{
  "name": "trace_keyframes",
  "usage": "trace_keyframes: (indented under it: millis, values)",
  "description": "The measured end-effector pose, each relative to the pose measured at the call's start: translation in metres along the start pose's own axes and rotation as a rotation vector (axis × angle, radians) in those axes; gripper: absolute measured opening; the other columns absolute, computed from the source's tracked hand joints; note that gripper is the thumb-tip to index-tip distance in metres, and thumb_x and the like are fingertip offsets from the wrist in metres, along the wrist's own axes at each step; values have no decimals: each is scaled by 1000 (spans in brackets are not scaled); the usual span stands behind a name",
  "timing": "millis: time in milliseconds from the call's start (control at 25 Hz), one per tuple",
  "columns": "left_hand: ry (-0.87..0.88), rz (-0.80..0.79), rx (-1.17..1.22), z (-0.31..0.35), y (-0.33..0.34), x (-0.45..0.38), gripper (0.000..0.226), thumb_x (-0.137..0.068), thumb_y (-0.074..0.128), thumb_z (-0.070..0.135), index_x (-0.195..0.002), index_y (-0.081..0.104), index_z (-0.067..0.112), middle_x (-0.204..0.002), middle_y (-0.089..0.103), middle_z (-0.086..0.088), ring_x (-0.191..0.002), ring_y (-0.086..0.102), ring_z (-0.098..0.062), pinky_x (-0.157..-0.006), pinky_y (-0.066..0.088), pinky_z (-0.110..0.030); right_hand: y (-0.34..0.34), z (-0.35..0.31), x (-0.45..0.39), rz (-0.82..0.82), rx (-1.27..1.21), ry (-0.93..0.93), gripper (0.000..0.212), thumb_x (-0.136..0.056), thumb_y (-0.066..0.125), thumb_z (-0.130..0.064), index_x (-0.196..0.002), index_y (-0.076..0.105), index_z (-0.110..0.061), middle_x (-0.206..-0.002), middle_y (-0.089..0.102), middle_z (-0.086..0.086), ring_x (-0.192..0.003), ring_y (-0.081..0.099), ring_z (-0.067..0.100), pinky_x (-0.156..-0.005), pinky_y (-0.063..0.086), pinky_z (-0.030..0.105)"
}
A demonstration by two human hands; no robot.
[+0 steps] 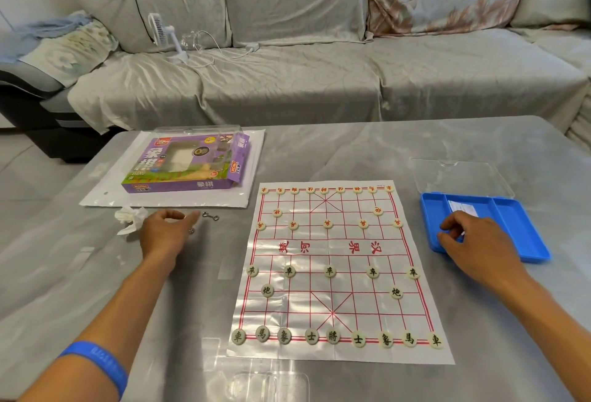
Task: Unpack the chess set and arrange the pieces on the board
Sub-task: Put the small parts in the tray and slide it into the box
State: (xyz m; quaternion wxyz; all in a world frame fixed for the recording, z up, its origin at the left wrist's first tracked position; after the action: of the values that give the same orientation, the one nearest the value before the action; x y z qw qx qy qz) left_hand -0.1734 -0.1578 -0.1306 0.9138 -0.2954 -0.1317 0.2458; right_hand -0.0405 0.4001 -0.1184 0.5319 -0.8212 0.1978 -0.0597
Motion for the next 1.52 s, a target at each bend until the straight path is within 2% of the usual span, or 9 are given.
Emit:
trace_keyframes:
  millis: [80,200,440,680,800,960,1200,1360,1520]
  values:
    - [158,0,-236,9,12,1,28,-79,75,33,-94,62,13,-94,64,-10,-85,59,-29,-78,49,-37,0,1,1,-4,-2,6,11,-87,66,-30,-91,57,-26,-80,59,-8,-83,54,15,-70,50,32]
    - [317,28,-402,20,22,7,17,-86,65,23,-94,64,8,-102,63,-18,-92,58,-37,-76,44,-37,0,2,1,-11,-10,9,11,-87,66,-30,-92,57,-26,-81,59,-7,-84,54,15,-72,50,32]
    - [293,12,-461,26,28,9,13,-94,54,19,-88,57,7,-91,62,-14,-79,54,-29,-68,42,-36,0,1,0,-10,3,12,12,-88,66,-30,-95,60,-23,-83,59,-6,-85,53,15,-71,48,30]
    - [255,4,-202,21,22,10,18,-93,59,24,-99,50,10,-90,59,-11,-85,56,-33,-69,40,-37,-1,-2,2,-20,-2,4,11,-87,66,-30,-95,61,-23,-84,60,-5,-85,54,14,-72,48,30]
    - [333,-100,-358,29,34,9,32,-91,62,24,-120,52,16,-105,62,-12,-98,57,-35,-81,45,-40,0,-3,4,-27,3,4,10,-88,65,-31,-94,61,-24,-85,61,-6,-87,52,13,-73,47,29]
    - [485,-117,-512,41,43,8,11,-92,60,26,-96,66,18,-103,68,-13,-91,58,-34,-74,45,-37,2,-1,4,-28,15,12,11,-88,64,-32,-96,61,-25,-87,60,-7,-90,51,12,-75,46,28]
    - [574,-142,-755,45,51,16,15,-99,44,27,-97,51,14,-98,64,-14,-73,48,-26,-64,38,-35,0,-2,4,-25,13,11,12,-88,65,-32,-96,62,-24,-86,60,-7,-88,53,13,-75,48,29]
    - [570,-173,-940,46,62,24,16,-97,42,16,-110,44,6,-100,63,-14,-82,57,-29,-64,39,-34,-1,-4,6,-26,-4,4,12,-88,65,-31,-96,62,-23,-86,60,-7,-88,52,13,-75,48,29]
    - [312,-208,-536,29,55,12,17,-97,44,19,-99,51,4,-93,60,-15,-75,51,-25,-62,39,-34,2,-3,5,-51,17,16,12,-88,65,-31,-97,62,-23,-87,61,-6,-88,51,13,-73,43,27]
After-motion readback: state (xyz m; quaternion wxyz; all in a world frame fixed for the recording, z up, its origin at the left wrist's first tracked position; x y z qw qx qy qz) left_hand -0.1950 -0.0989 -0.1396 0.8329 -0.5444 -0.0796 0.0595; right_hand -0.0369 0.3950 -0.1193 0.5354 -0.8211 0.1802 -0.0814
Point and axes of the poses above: each hand's wrist, its own x-axis away from the middle knuckle, its own y-axis out of the palm, z = x × y, the point moved 10 cm from there along -x, towards the middle knuckle
